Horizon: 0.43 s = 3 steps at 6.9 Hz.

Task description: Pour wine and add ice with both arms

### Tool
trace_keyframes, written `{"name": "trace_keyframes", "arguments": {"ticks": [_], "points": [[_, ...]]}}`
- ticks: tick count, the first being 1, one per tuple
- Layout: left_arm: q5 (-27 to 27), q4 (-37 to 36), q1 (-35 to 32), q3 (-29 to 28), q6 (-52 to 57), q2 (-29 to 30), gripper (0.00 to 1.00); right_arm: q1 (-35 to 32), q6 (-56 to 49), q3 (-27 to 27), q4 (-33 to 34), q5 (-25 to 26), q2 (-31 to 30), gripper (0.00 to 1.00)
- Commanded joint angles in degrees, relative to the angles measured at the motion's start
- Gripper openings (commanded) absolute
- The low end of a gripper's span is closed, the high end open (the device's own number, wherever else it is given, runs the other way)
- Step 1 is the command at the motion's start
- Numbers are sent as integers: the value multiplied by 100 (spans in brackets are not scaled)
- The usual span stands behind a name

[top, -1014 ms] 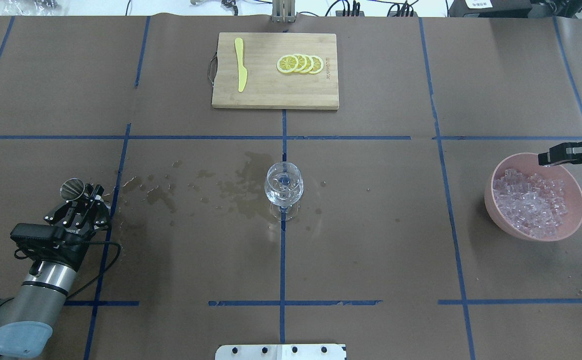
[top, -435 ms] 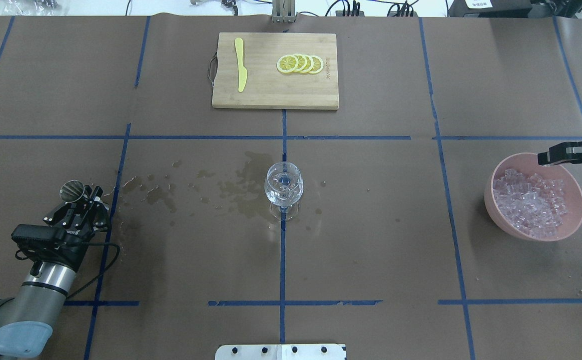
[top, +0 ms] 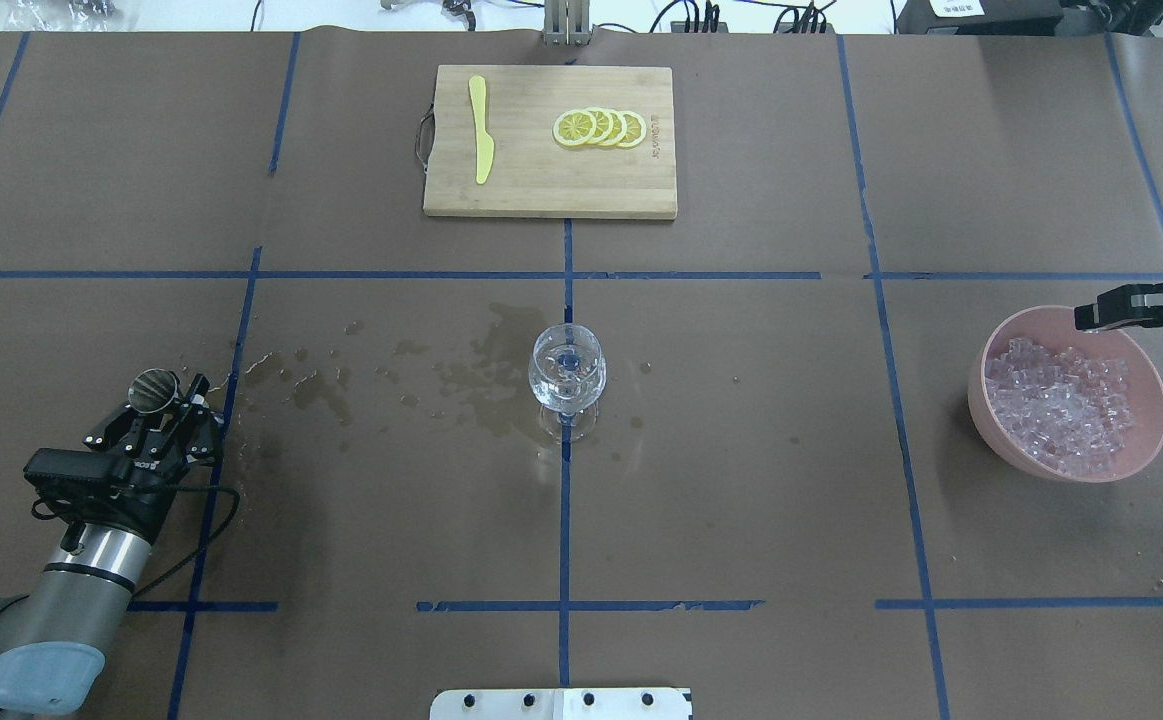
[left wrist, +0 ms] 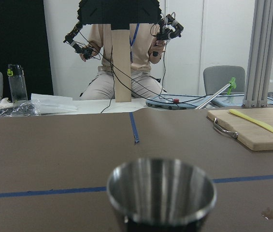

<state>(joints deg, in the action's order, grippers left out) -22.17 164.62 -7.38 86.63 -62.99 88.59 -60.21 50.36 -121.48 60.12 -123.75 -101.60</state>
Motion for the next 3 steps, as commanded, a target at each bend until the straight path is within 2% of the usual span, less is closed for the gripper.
{"name": "trace_keyframes", "arguments": {"ticks": [1, 2, 3], "points": [[-24, 0, 0, -6, 5, 0, 39, 0, 0, 10, 0, -9, 0, 0], [-77, 8, 0, -6, 14, -9, 74, 0, 0, 10, 0, 0, 0, 0], [-173, 9, -9, 29, 49, -9, 100, 0, 0, 10, 0, -9, 0, 0]]}}
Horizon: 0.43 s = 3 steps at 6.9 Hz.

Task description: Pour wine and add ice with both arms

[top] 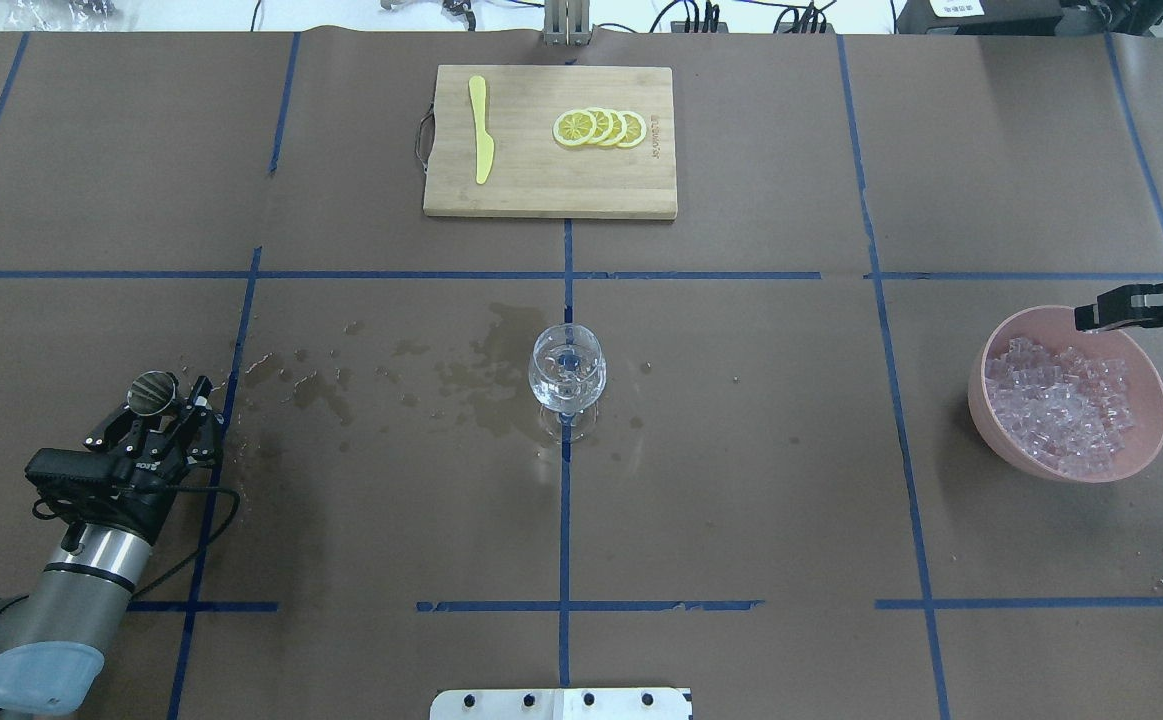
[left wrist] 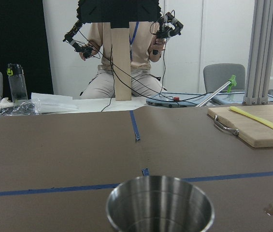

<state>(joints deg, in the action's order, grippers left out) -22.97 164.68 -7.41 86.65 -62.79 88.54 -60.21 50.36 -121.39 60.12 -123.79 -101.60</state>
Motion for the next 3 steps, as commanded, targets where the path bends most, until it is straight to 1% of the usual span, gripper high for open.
{"name": "trace_keyframes", "arguments": {"ticks": [1, 2, 3], "points": [[-215, 3, -23, 62, 135, -38, 100, -9, 0, 2, 0, -5, 0, 0], [-243, 3, -23, 62, 145, -65, 100, -9, -9, 2, 0, -5, 0, 0], [-417, -6, -32, 88, 153, -82, 100, -9, -9, 2, 0, -5, -9, 0]]}}
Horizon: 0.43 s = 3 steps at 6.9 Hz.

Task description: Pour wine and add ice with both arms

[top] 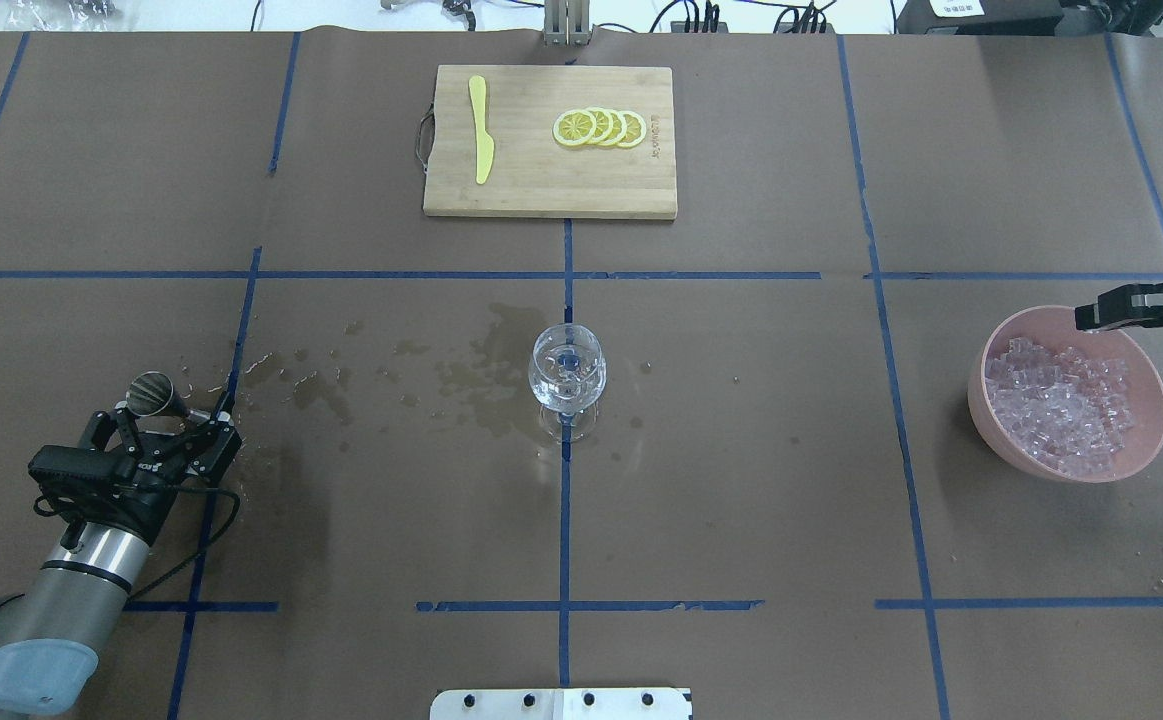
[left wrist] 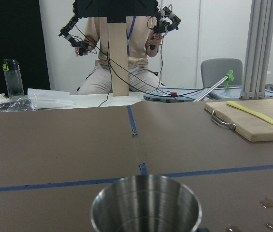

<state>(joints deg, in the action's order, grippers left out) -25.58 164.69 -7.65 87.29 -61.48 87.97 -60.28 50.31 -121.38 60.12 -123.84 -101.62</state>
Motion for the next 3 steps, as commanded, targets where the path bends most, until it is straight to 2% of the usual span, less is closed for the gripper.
{"name": "trace_keyframes", "arguments": {"ticks": [1, 3], "points": [[-402, -33, -17, 34, 66, -165, 100, -1, -3, -8, -17, 0, -7, 0], [-745, -68, -26, 496, 197, -489, 100, -1, -3, -9, -26, 8, -7, 0]]}}
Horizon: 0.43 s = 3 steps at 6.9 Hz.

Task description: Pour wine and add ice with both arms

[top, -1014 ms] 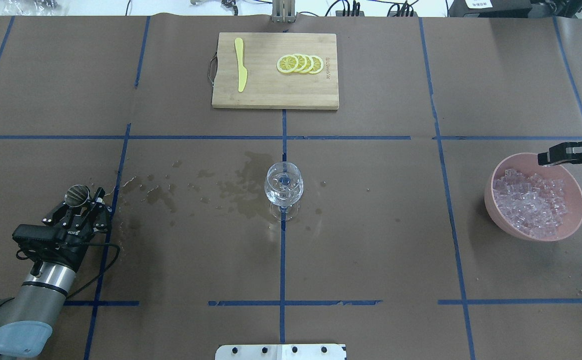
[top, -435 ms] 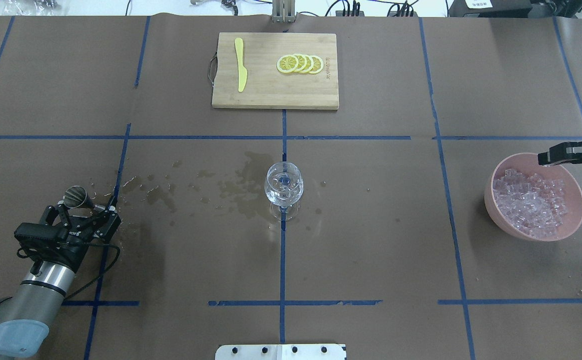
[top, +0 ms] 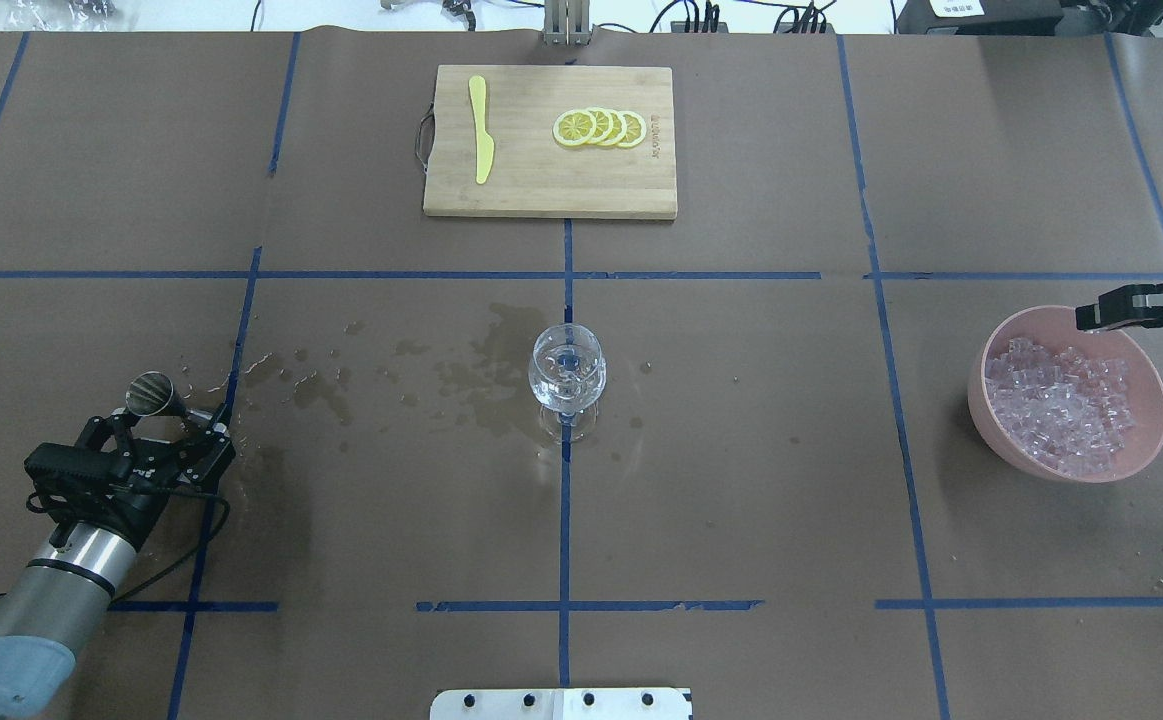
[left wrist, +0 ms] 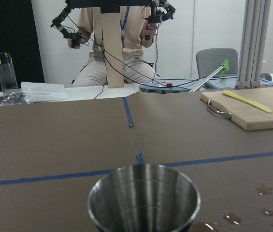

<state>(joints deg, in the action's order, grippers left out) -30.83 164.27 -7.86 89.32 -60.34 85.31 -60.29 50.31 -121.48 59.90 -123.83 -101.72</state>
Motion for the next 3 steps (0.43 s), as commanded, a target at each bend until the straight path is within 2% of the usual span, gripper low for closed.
{"name": "trace_keyframes", "arguments": {"ticks": [1, 3], "points": [[-291, -27, -5, 488, 84, -408, 100, 0, -4, 2, -5, 8, -6, 0], [-457, -53, 13, 499, 84, -462, 100, 0, -4, 2, -5, 16, -6, 0]]}}
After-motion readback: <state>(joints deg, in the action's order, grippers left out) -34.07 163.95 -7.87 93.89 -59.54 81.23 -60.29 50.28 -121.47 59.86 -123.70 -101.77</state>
